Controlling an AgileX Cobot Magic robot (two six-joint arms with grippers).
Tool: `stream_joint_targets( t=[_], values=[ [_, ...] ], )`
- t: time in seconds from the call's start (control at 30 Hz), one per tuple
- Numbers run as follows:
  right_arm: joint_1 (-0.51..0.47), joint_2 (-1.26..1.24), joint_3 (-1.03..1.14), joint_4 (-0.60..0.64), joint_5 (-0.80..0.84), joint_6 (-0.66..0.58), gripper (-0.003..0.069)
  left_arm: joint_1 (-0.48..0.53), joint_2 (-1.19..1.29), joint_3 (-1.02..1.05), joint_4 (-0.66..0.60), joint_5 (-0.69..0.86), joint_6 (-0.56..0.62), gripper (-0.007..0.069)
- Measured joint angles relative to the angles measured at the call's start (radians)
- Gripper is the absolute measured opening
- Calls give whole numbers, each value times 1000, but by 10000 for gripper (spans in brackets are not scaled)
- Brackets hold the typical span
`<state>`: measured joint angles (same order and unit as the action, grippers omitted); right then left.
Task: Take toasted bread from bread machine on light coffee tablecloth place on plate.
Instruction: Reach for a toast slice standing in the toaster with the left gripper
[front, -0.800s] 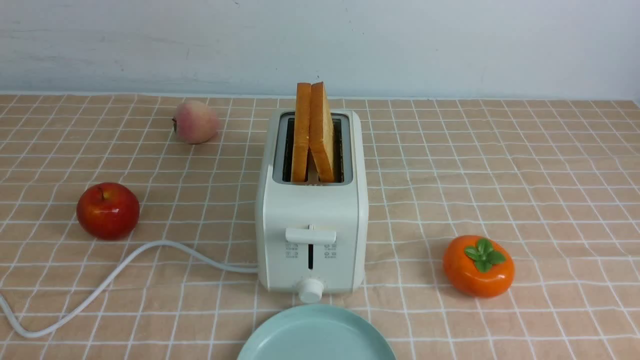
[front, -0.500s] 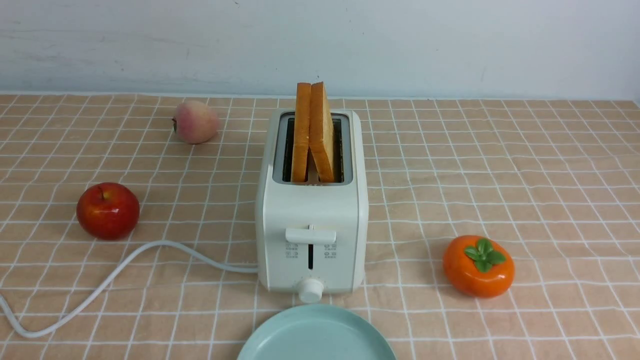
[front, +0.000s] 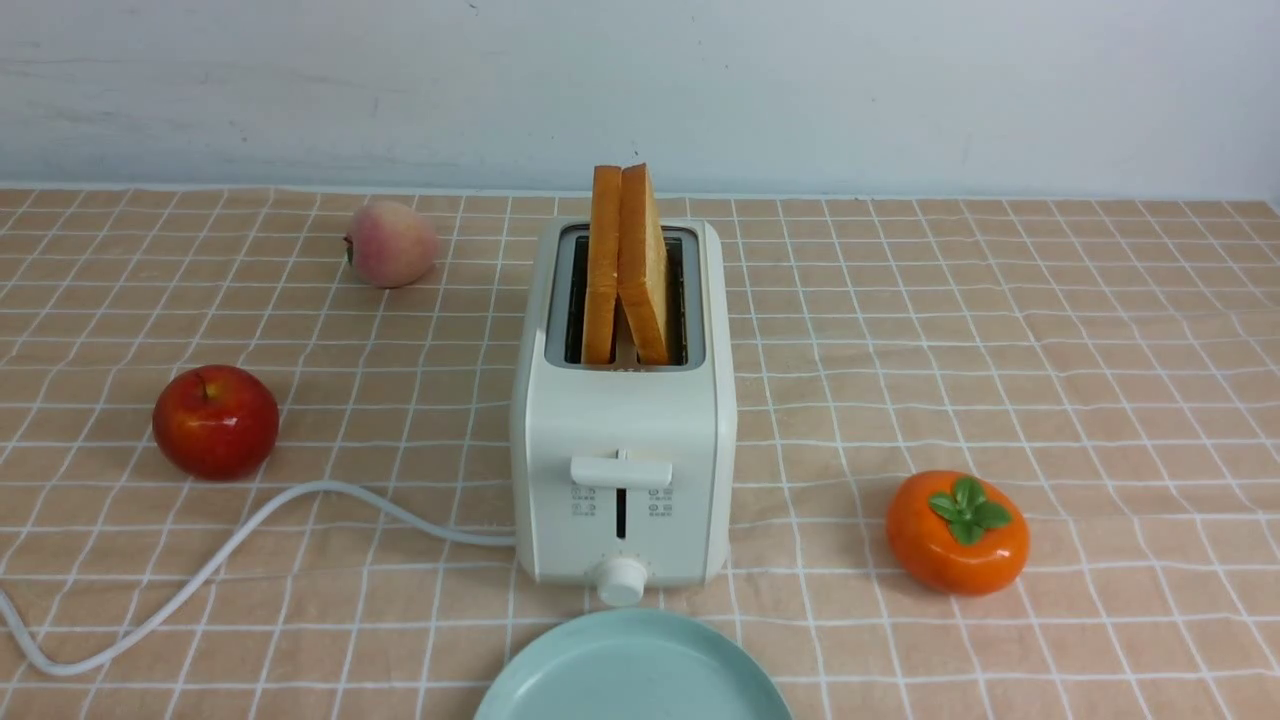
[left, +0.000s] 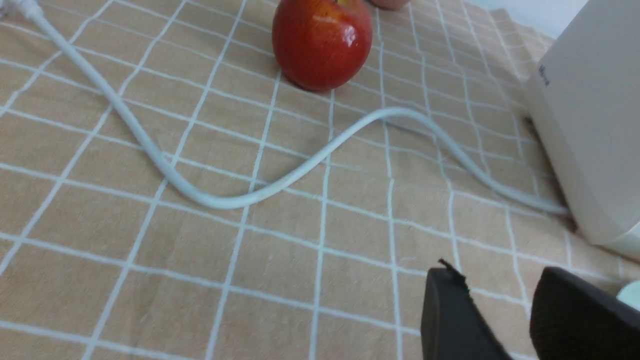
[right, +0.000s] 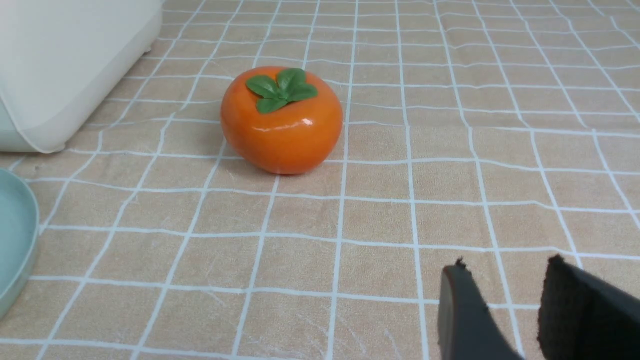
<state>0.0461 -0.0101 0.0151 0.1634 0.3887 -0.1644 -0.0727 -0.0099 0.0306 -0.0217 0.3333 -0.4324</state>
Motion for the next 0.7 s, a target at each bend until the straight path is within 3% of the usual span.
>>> stream_joint_targets(
  t=[0.37, 0.47, 0.5, 0.53, 0.57, 0.6, 0.7],
  values=[
    [0, 0, 0, 24, -10, 0, 240, 0, 0, 0, -323, -333, 0, 238],
    [0, 0, 10, 219, -66, 0, 240, 0, 0, 0, -430, -425, -21, 238],
    [0, 0, 10, 219, -70, 0, 240, 0, 0, 0, -436, -430, -23, 238],
    [0, 0, 10, 347, -108, 0, 240, 0, 0, 0, -481, -466, -38, 238],
    [0, 0, 10, 363, -120, 0, 240, 0, 0, 0, -488, -470, -38, 238],
    [0, 0, 10, 472, -171, -7, 240, 0, 0, 0, -541, -500, -43, 235],
    [0, 0, 10, 584, -280, -38, 240, 0, 0, 0, -621, -520, -45, 206]
  ],
)
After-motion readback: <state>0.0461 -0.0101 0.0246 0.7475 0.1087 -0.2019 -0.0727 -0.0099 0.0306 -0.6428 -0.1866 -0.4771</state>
